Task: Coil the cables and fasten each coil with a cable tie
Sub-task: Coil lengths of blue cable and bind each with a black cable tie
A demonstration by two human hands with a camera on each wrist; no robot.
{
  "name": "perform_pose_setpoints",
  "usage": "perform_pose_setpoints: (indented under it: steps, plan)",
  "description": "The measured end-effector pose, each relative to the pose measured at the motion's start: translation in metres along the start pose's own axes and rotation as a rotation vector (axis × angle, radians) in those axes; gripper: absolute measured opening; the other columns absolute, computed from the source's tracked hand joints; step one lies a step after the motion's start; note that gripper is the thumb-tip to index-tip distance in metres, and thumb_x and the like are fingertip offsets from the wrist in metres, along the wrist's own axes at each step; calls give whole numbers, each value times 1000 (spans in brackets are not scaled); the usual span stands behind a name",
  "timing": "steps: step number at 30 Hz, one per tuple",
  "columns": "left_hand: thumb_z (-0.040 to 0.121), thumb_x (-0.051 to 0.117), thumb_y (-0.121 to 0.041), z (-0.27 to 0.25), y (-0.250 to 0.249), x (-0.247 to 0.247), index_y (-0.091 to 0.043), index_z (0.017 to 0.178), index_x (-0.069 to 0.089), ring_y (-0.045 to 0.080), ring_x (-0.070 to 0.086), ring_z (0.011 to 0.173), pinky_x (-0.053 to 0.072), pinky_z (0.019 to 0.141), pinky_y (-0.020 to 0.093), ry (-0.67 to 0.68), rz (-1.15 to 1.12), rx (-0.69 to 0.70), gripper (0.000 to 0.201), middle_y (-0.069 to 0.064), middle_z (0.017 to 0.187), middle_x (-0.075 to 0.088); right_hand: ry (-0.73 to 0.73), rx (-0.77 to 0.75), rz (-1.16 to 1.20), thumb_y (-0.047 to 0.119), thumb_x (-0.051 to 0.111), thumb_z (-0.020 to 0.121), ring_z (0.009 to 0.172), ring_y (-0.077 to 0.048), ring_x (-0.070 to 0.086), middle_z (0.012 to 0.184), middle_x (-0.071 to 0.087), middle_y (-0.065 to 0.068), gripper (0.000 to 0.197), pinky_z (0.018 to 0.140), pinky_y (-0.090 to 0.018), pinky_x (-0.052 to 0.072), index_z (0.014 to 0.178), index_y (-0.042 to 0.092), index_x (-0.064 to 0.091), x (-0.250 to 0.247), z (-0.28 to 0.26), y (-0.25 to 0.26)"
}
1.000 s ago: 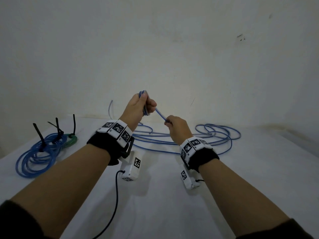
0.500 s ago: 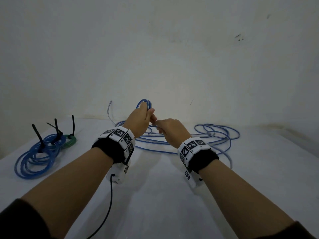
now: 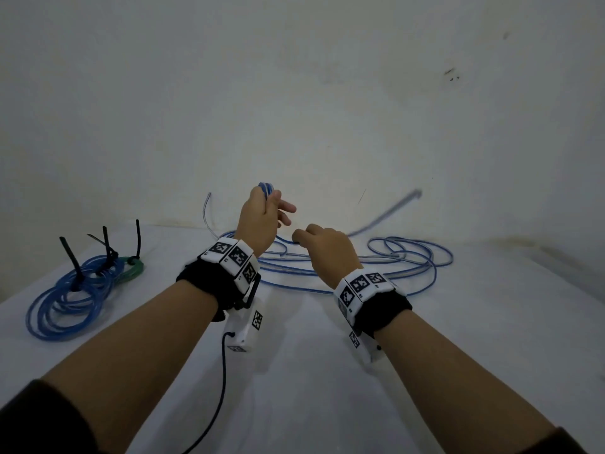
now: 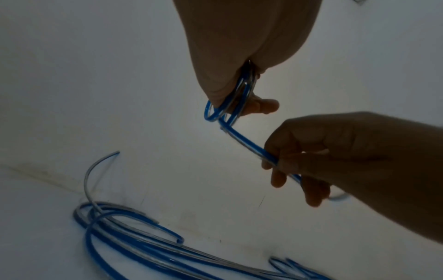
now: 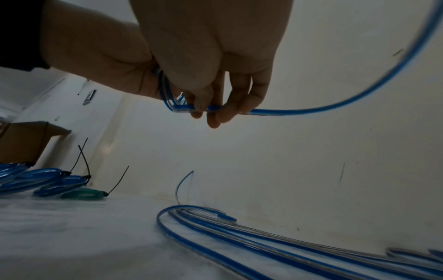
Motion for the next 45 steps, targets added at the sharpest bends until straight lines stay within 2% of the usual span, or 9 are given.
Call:
perform_pose_setpoints:
  steps: [8, 12, 15, 19, 23, 29, 36, 40, 45]
  plan:
    - [100, 34, -23, -11, 9, 21, -6, 84, 38, 26, 44, 64, 33, 61, 34, 269, 501, 100, 23, 6, 67, 46, -44, -172, 145, -16, 57, 74, 65, -27, 49, 74, 60, -14, 22, 61, -34, 42, 85, 2, 58, -7, 8, 16]
    - [101, 30, -27, -16, 15, 24, -5, 85, 46, 23, 54, 61, 44, 67, 33, 359, 423, -5, 31, 7, 69, 60, -91, -124, 60, -9, 66, 67, 52, -27, 52, 65, 57, -10, 20, 47, -29, 38, 80, 4, 58, -16, 8, 12]
    - [100, 34, -26, -16, 25, 19, -12, 72, 47, 20, 46, 55, 39, 60, 31, 392, 328, -122, 33, 3, 59, 51, -132, 19, 23, -3, 66, 74, 49, -31, 52, 70, 57, -12, 13, 44, -30, 38, 81, 5, 58, -19, 7, -15]
    - [100, 32, -36, -27, 32, 23, -8, 71, 49, 9, 33, 42, 29, 44, 16, 482, 96, -291, 44, -8, 44, 39, -91, 111, 168, 10, 51, 92, 75, -32, 56, 90, 61, -16, 12, 68, -40, 46, 96, 1, 57, -19, 10, -36]
    - [97, 34, -43, -35, 17, 39, -9, 69, 50, 9, 22, 42, 21, 43, 18, 602, -30, -313, 47, -6, 48, 25, -127, 122, 297, 9, 54, 91, 79, -33, 57, 87, 64, -19, 14, 71, -35, 41, 92, -3, 61, -23, 14, -39]
    - [101, 29, -31, -27, 5, 33, -12, 75, 44, 7, 31, 38, 28, 41, 15, 528, -392, -369, 36, -8, 45, 31, 0, 317, 356, 8, 50, 93, 88, -32, 59, 96, 66, -18, 16, 77, -40, 48, 103, 2, 60, 2, 0, -69]
    - [102, 24, -35, -11, 12, 10, -14, 74, 44, 7, 36, 40, 33, 43, 15, 272, -747, -417, 40, -9, 45, 34, 18, 447, 634, 0, 41, 93, 63, -25, 56, 76, 61, -15, 23, 60, -39, 49, 111, 10, 33, 16, -25, -74]
    - [102, 22, -34, -5, 20, 4, -13, 74, 45, 9, 40, 39, 38, 44, 15, 156, -870, -438, 42, -7, 44, 40, 58, 409, 911, -4, 33, 96, 60, -22, 59, 86, 61, -17, 22, 59, -29, 55, 99, 7, 52, 18, -21, -61]
    - [102, 26, -29, -2, 19, 3, -13, 74, 45, 9, 41, 43, 41, 47, 17, 112, -922, -413, 38, -6, 47, 41, 226, 382, 1103, -9, 39, 93, 80, -19, 67, 102, 63, -8, 31, 70, -26, 57, 115, 3, 57, 33, -18, -37]
Point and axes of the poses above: each hand's wrist, its own z-axis towards the middle knuckle, its own x-axis out of the palm, y = z × x, the point moved 9 cm from there along z, towards the middle knuckle
